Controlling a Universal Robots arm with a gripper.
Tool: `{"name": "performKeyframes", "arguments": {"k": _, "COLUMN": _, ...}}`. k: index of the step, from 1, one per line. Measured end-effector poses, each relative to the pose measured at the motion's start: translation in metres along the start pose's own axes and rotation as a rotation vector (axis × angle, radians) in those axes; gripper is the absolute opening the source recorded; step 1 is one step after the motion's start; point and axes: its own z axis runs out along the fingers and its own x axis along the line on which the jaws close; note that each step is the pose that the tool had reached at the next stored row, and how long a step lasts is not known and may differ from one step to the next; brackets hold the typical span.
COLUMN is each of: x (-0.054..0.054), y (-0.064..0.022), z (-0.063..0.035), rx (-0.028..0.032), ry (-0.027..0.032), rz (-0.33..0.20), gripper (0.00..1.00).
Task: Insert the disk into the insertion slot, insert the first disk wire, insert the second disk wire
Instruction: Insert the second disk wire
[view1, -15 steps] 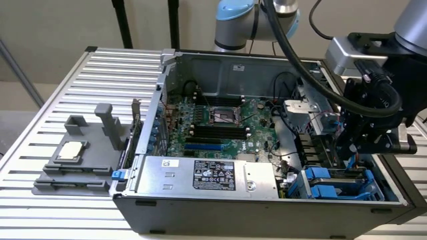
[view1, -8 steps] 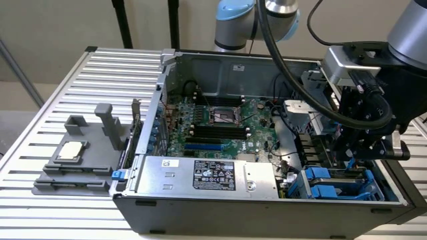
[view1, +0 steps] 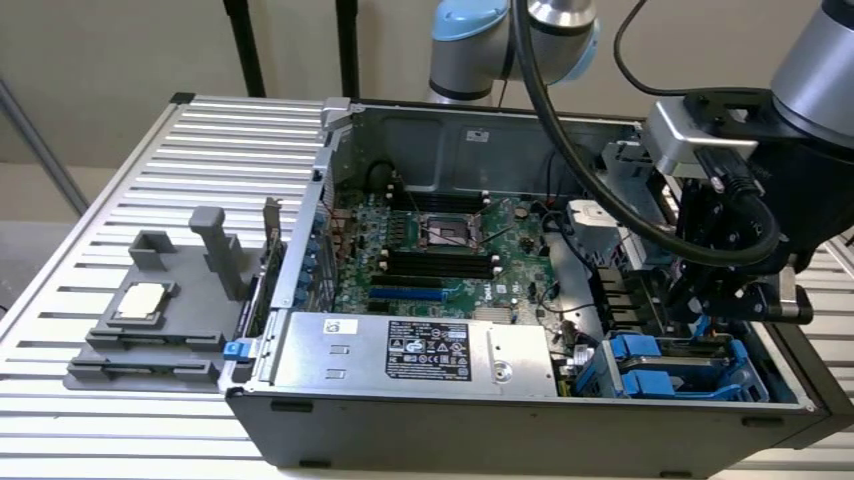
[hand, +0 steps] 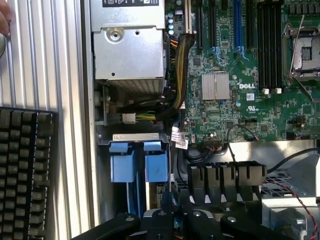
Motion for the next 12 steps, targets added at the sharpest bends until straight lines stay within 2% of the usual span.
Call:
{"name": "performKeyframes", "arguments": {"k": 1, "x": 0.0000, "y": -0.0002, "z": 0.0003, "rx": 0.0000, "ry": 0.0002, "rz": 0.000, "gripper": 0.17}}
{"name": "performKeyframes", "arguments": {"k": 12, "x": 0.0035, "y": -0.0039, "z": 0.0093, "rx": 0.0000, "ry": -0.0005, "rz": 0.000, "gripper": 0.16}}
